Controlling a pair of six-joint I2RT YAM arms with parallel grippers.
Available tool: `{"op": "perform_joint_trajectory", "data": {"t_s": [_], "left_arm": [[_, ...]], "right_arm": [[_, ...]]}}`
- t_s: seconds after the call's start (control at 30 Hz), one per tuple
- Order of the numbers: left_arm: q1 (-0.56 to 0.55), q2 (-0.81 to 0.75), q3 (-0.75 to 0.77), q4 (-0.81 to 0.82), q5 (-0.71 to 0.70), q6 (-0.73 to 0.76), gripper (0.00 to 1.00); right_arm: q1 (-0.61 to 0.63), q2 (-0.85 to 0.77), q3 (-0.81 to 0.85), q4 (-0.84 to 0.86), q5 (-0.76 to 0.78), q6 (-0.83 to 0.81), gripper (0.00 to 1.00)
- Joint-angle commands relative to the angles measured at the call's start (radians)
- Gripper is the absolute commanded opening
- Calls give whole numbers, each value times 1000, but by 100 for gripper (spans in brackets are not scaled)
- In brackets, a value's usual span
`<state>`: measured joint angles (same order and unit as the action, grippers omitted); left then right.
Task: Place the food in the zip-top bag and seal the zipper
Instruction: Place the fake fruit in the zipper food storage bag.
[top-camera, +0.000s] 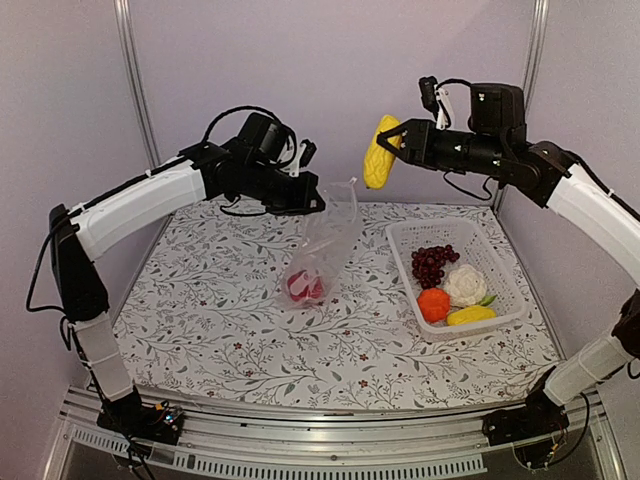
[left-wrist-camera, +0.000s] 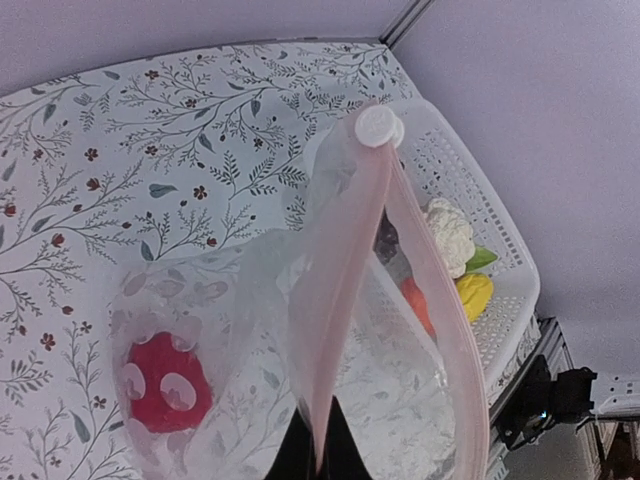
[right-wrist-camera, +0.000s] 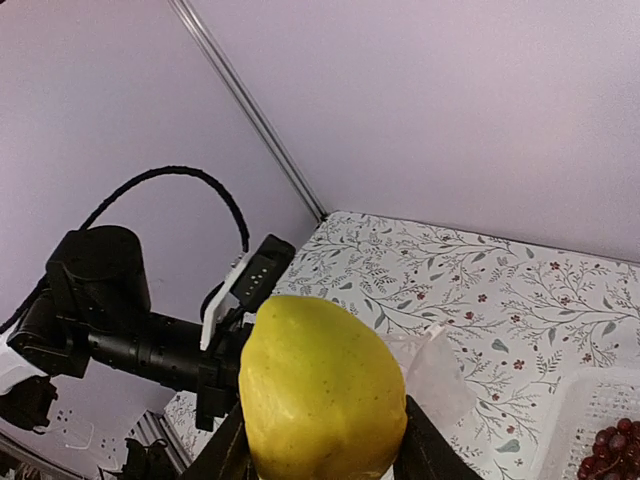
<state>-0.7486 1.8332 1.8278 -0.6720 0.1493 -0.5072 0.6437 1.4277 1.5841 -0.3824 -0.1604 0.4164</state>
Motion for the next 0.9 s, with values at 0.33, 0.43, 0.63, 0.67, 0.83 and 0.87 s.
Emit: {"op": "perform_joint_trajectory", "data": {"t_s": [0.33, 0.43, 0.63, 0.67, 0.83, 0.87], "left_arm": [[14, -32, 0, 39, 28, -40, 0], [14, -47, -16, 44, 23, -43, 0], [13, -62, -27, 52, 18, -47, 0], [14, -64, -28, 53, 17, -49, 0], [14, -68, -41, 60, 8, -47, 0], [14, -68, -43, 61, 8, -46, 0]], "right_arm": [[140, 274, 107, 93, 38, -62, 31], [143, 282, 90, 91, 68, -66, 35], [142, 279, 69, 49, 96, -68, 59], [143, 275, 70, 43, 90, -68, 65], [143, 256, 125, -38, 143, -55, 76], [142, 252, 144, -63, 172, -45, 76]]}}
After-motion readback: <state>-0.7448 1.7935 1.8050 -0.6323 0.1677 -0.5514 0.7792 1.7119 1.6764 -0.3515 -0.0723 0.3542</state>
